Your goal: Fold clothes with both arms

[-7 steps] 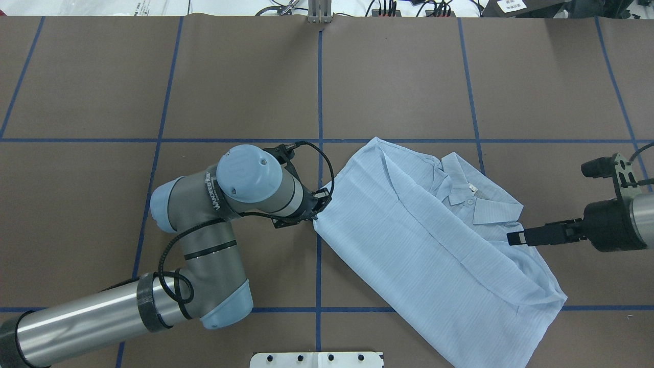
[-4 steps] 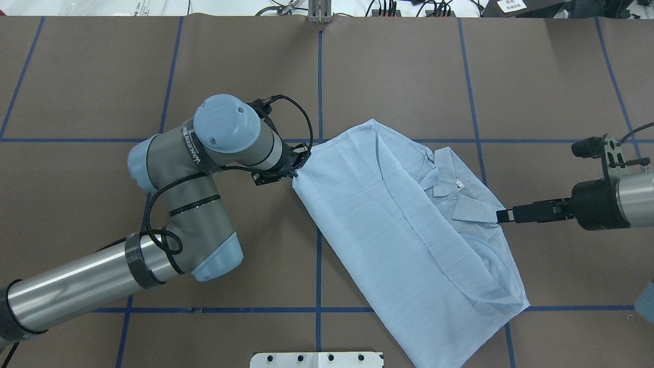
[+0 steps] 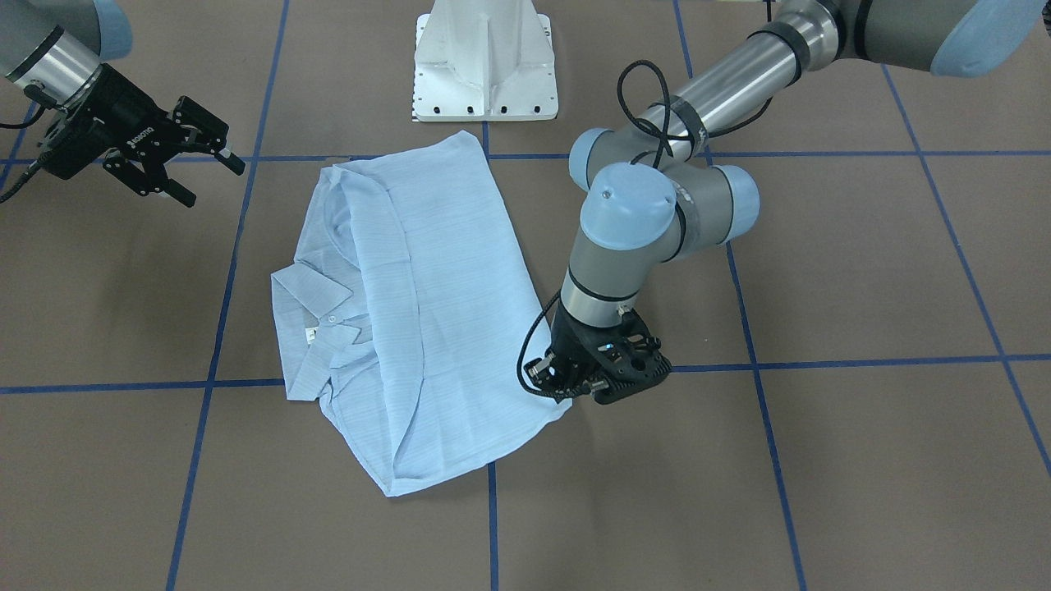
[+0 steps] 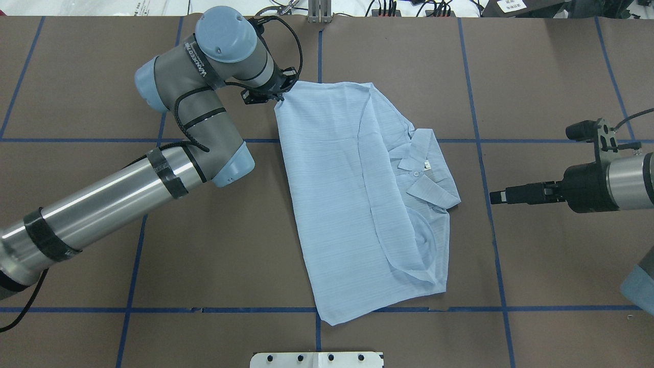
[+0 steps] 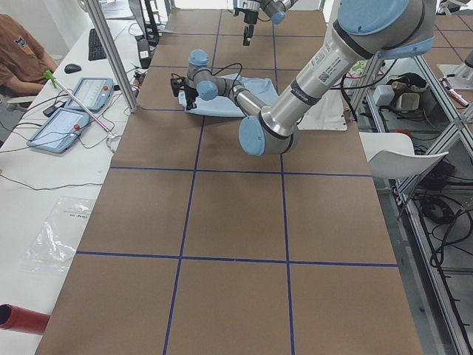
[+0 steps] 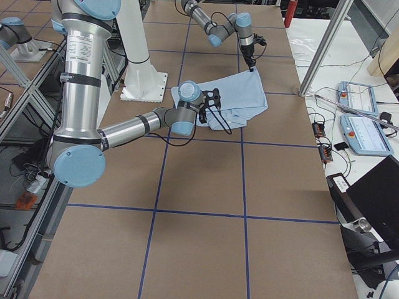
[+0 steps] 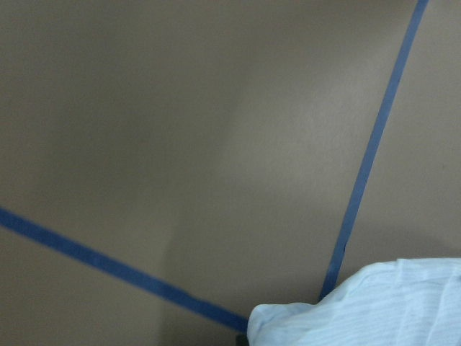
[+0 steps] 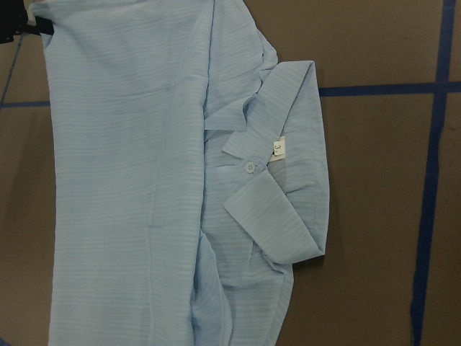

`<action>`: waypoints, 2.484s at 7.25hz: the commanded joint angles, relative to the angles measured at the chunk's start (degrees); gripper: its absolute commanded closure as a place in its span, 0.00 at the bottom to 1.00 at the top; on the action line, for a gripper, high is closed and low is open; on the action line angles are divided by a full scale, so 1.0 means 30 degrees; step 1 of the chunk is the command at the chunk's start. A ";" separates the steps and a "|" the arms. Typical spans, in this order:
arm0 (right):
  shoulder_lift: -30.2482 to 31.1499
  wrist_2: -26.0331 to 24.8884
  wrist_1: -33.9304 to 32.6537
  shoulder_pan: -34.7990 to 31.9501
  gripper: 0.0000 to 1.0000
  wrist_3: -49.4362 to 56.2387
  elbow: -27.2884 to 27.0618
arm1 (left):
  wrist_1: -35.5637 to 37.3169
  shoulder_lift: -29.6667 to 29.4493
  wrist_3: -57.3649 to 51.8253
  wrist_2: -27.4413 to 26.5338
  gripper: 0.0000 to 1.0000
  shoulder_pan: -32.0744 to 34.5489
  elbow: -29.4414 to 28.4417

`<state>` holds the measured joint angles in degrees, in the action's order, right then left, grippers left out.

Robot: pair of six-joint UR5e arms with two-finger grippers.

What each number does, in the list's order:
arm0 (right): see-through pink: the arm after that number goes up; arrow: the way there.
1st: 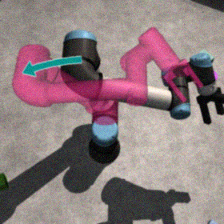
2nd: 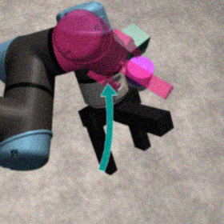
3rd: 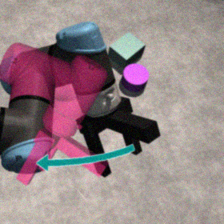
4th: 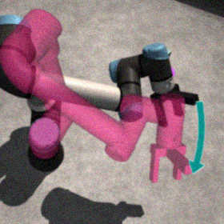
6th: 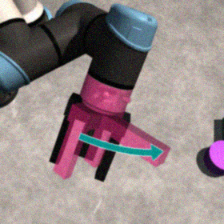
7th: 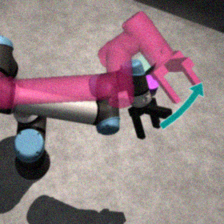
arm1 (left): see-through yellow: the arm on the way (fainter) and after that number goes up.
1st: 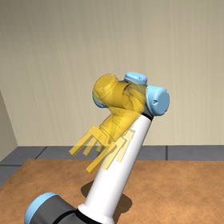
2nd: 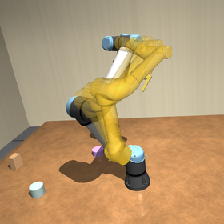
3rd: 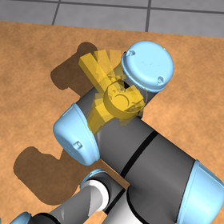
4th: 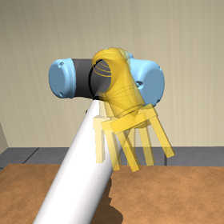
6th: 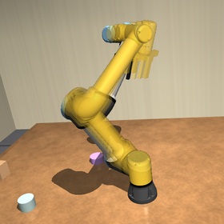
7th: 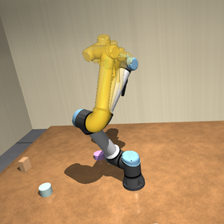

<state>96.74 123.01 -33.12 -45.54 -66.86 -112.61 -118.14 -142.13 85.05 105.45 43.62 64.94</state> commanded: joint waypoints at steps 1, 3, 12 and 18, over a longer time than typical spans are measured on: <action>-0.0547 -0.0250 -0.0005 0.0004 0.00 -0.0067 0.0504 | -0.4255 -0.1392 -0.1015 -0.1830 1.00 0.0488 -0.4111; -0.0870 -0.0513 -0.0005 0.0033 0.00 -0.0068 0.0914 | -0.7426 -0.1694 -0.1015 -0.2832 1.00 0.0314 -0.5647; -1.0851 -0.8053 -1.3816 0.5499 0.00 0.2260 0.1589 | -0.0974 0.4885 -0.3650 0.2231 0.00 0.2041 0.5866; -1.1653 -1.4195 -1.7113 1.0285 0.00 0.4737 0.2466 | -0.0607 0.6450 -0.3564 0.2993 0.00 0.1865 0.8003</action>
<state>61.45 82.40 -83.50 -16.53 -53.29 -106.07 -119.63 -122.88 74.33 114.43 49.26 89.35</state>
